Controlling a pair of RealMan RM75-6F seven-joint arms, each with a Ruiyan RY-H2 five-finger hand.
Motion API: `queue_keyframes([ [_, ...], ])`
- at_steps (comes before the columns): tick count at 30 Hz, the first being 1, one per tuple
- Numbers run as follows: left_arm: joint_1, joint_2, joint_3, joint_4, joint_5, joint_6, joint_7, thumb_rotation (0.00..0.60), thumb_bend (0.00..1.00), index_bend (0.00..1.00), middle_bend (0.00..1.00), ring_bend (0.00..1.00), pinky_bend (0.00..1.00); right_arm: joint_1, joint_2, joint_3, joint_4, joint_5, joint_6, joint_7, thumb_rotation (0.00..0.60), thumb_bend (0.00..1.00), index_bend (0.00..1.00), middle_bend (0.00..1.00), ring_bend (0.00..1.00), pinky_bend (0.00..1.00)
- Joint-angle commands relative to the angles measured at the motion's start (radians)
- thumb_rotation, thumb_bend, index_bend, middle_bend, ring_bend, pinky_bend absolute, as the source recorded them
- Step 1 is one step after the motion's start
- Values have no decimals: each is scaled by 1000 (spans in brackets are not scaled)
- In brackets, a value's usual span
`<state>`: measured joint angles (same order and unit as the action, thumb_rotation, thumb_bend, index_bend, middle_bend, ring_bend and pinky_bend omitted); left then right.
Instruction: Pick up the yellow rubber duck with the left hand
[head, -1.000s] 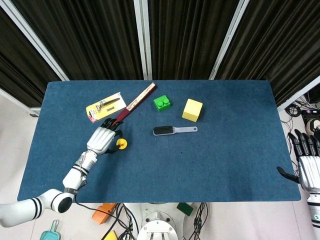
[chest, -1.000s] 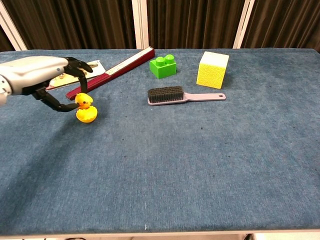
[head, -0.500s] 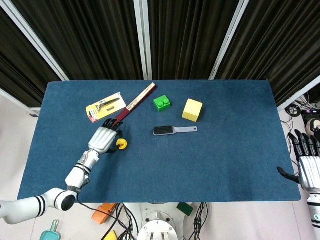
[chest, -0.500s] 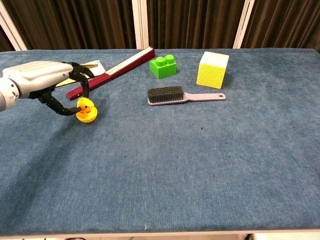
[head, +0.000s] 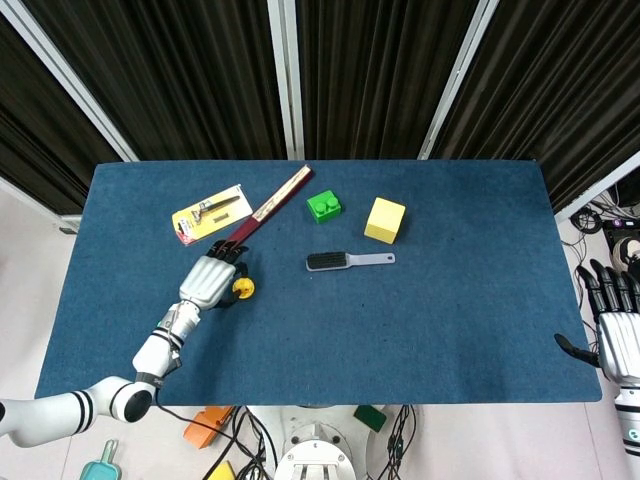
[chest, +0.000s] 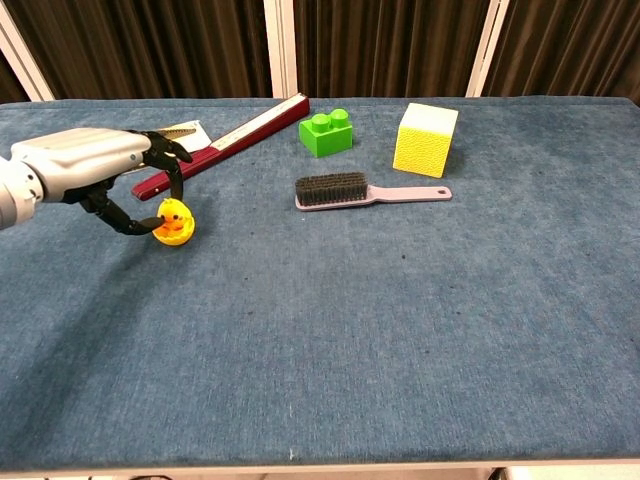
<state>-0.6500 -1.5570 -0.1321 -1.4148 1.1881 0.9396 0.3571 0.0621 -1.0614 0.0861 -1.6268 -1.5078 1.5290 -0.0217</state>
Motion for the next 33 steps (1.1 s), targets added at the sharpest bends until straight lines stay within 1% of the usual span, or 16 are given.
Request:
queue_keyframes([
  [1,-1,6,3,-7,-7,-4,1,600,386,357,100,0,0,1,0,0,0,0,-1,1,600,224,0,0,0,0],
  [5,-2,16,9,-22,-11,1,12,600,385,341,95,0,0,1,0,1,1,-2,0,2,600,224,0,0,0,0],
  [8,8,33,9,-44,-1,32,16,600,379,341,95,0,0,1,2,2,1,-1,1,4,600,224,0,0,0,0],
  [12,57,91,0,-96,26,132,-22,600,372,324,95,0,0,-1,6,1,6,5,-3,14,600,224,0,0,0,0],
  [14,95,126,-5,-112,40,197,-60,600,361,296,95,0,0,-2,8,1,10,12,-9,28,600,224,0,0,0,0],
  [18,183,187,0,-128,70,322,-152,600,304,211,95,2,0,-1,9,-1,27,22,-25,65,600,224,0,0,0,0],
  [22,280,251,36,-145,133,450,-228,600,286,192,95,2,0,0,5,-5,43,10,-26,109,600,224,0,0,0,0],
  [25,357,302,79,-163,180,536,-262,600,280,192,95,2,0,1,-1,-8,52,-6,-19,119,600,224,0,0,0,0],
  [28,418,338,121,-180,225,596,-285,600,278,192,95,2,0,3,-7,-10,53,-18,-14,120,600,224,0,0,0,0],
  [33,494,381,174,-207,269,652,-303,600,278,192,95,5,0,6,-13,-12,47,-31,-10,106,600,224,0,0,0,0],
])
